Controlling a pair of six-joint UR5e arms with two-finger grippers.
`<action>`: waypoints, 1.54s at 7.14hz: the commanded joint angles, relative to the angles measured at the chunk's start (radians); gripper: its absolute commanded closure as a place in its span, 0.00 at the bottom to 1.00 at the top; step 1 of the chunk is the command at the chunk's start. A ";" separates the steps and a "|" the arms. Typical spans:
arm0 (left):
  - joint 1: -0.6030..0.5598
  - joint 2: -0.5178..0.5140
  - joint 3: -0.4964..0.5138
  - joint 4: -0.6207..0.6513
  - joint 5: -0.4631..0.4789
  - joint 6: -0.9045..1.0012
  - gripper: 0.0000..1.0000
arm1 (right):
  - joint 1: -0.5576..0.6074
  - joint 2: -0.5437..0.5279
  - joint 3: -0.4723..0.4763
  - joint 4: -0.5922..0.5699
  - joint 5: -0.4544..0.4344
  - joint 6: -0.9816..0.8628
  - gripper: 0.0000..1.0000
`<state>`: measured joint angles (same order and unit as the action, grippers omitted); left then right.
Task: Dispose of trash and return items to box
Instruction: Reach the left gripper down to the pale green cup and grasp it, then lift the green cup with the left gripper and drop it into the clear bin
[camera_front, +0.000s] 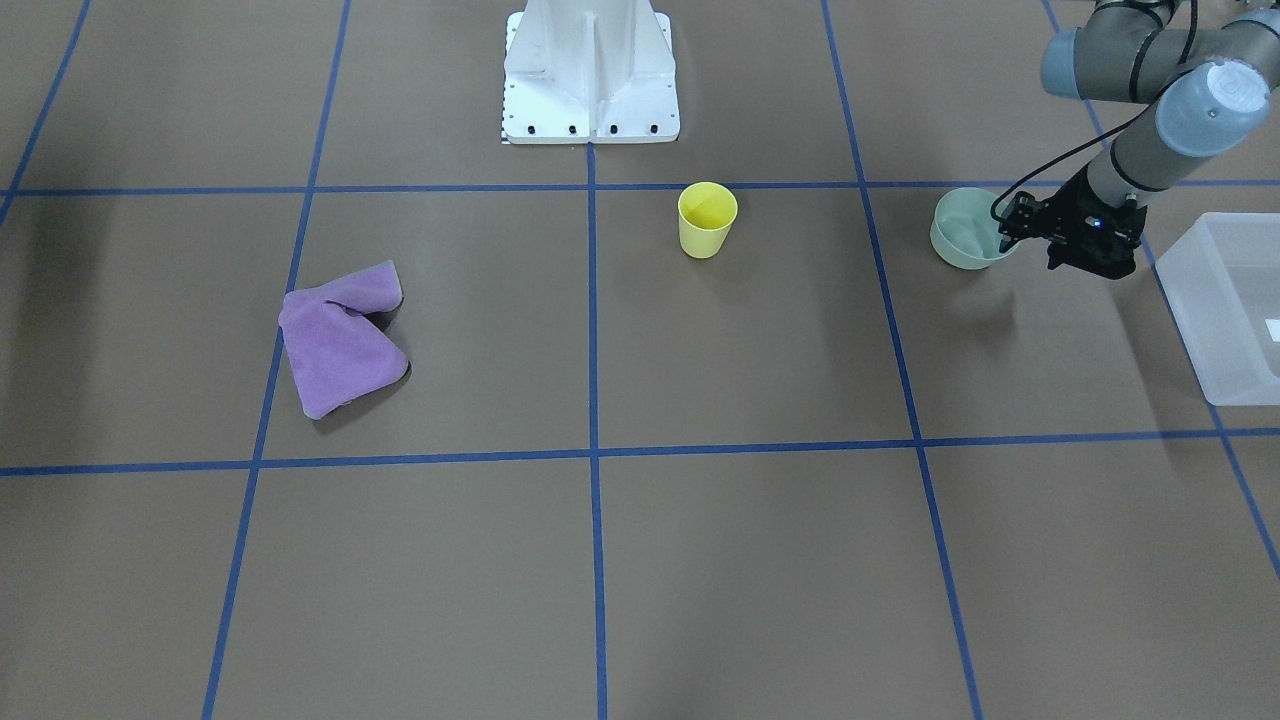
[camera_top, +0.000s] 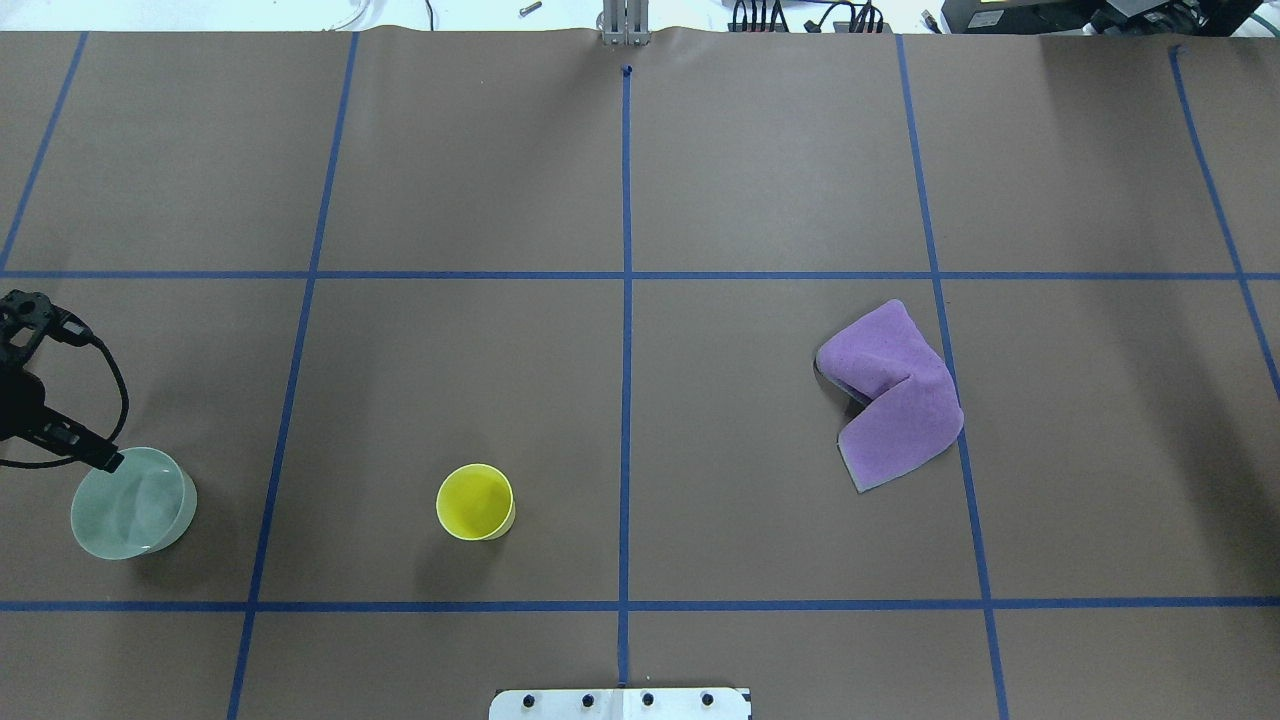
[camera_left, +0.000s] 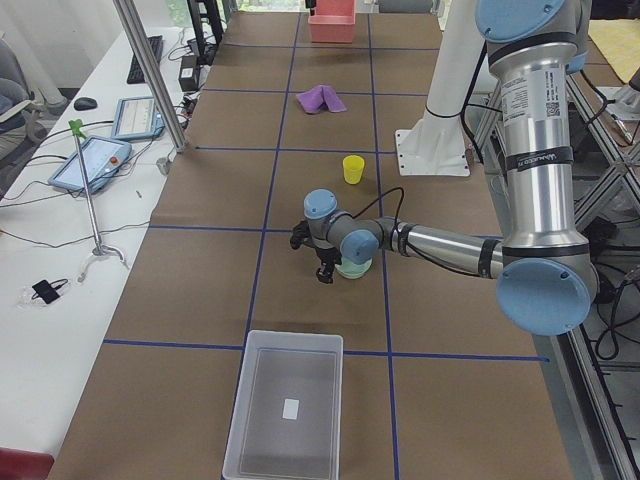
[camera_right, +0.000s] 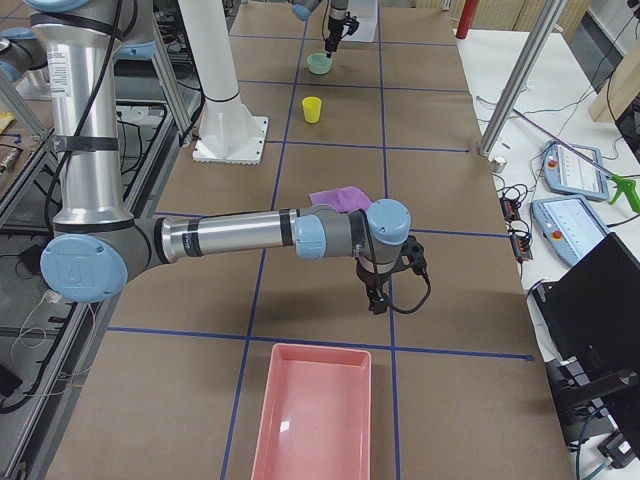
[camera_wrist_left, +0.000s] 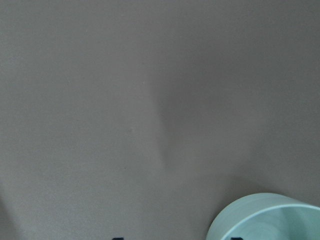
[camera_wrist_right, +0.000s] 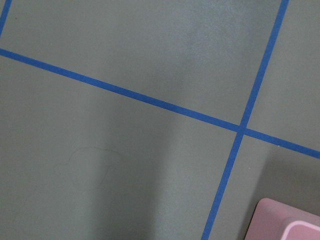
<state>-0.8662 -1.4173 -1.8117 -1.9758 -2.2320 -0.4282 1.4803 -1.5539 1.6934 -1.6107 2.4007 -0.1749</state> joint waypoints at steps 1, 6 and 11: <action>0.021 0.000 0.000 -0.012 -0.003 -0.001 0.55 | 0.000 0.000 0.000 0.000 0.000 0.000 0.00; -0.102 0.009 -0.005 0.006 -0.199 0.017 1.00 | 0.000 0.000 0.009 0.000 0.000 0.000 0.00; -0.587 -0.154 0.148 0.456 -0.263 0.512 1.00 | 0.000 -0.002 0.009 0.000 0.000 0.000 0.00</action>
<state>-1.3201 -1.4855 -1.7239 -1.7100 -2.5234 -0.1137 1.4803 -1.5550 1.7030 -1.6107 2.4007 -0.1749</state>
